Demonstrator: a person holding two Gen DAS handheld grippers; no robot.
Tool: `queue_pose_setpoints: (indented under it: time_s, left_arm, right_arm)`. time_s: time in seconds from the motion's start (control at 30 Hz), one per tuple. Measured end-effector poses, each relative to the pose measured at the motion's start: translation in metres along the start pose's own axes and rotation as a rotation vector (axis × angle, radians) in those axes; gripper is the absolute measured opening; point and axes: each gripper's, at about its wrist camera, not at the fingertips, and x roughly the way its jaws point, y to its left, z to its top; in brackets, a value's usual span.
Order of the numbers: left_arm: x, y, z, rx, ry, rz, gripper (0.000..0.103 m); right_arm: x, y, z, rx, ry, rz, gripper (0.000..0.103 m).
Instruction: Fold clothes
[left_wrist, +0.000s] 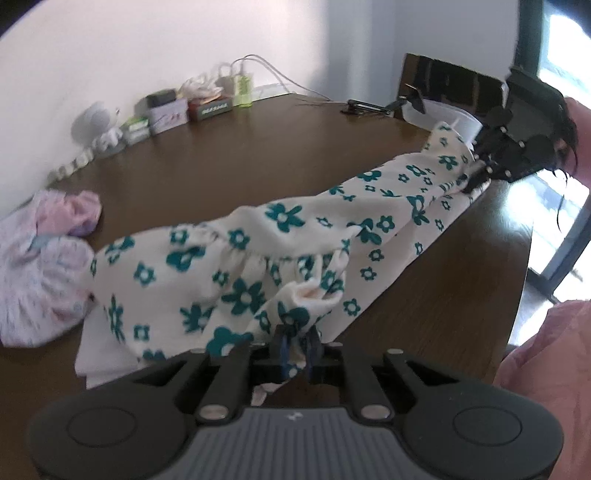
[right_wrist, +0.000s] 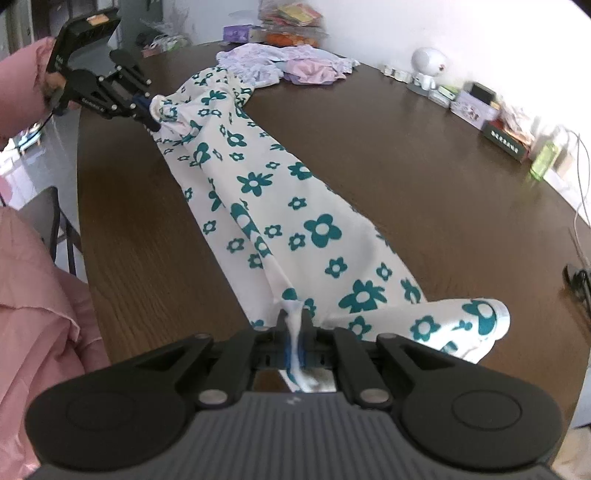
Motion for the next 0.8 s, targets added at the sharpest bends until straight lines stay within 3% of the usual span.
queue_pose_setpoints:
  time_s: [0.03,0.1,0.13,0.17,0.3,0.4,0.47,0.6,0.63,0.73,0.8]
  left_arm:
    - [-0.003,0.001,-0.002,-0.012,-0.006,-0.01,0.017]
    - [-0.014,0.001,-0.004,-0.028,-0.027,-0.028,0.035]
    - [-0.021,0.0,-0.003,-0.032,-0.05,-0.021,0.051]
    - [-0.029,0.0,-0.003,-0.035,-0.074,-0.013,0.057]
    - [-0.052,0.004,0.023,-0.056,-0.177,0.016,0.064]
    - [-0.047,-0.001,0.062,-0.025,-0.23,0.022,0.071]
    - [-0.034,-0.007,0.088,0.005,-0.235,0.02,0.072]
    - [0.019,-0.019,0.124,0.06,-0.145,0.052,0.071]
    - [0.035,-0.021,0.125,0.079,-0.107,0.054,0.067]
    - [0.062,-0.023,0.115,0.111,-0.01,0.03,0.038]
    - [0.074,-0.023,0.102,0.123,0.049,0.003,0.036]
  right_arm:
    - [-0.003,-0.001,0.0,0.022,-0.019,-0.004,0.015]
    - [-0.008,-0.004,0.0,0.067,-0.056,-0.012,0.05]
    - [-0.01,-0.005,0.0,0.089,-0.075,-0.017,0.051]
    - [-0.013,-0.006,0.0,0.111,-0.094,-0.021,0.051]
    - [-0.023,-0.011,0.0,0.201,-0.168,-0.037,0.052]
    - [-0.03,-0.015,-0.001,0.267,-0.224,-0.05,0.052]
    - [-0.02,-0.018,0.01,0.298,-0.221,-0.098,0.051]
    - [0.008,-0.023,0.015,0.326,-0.131,-0.202,0.049]
    - [0.014,-0.022,0.011,0.317,-0.108,-0.229,0.048]
    - [0.019,-0.022,-0.01,0.306,-0.069,-0.261,0.048]
    - [0.021,-0.024,-0.028,0.3,-0.053,-0.29,0.048]
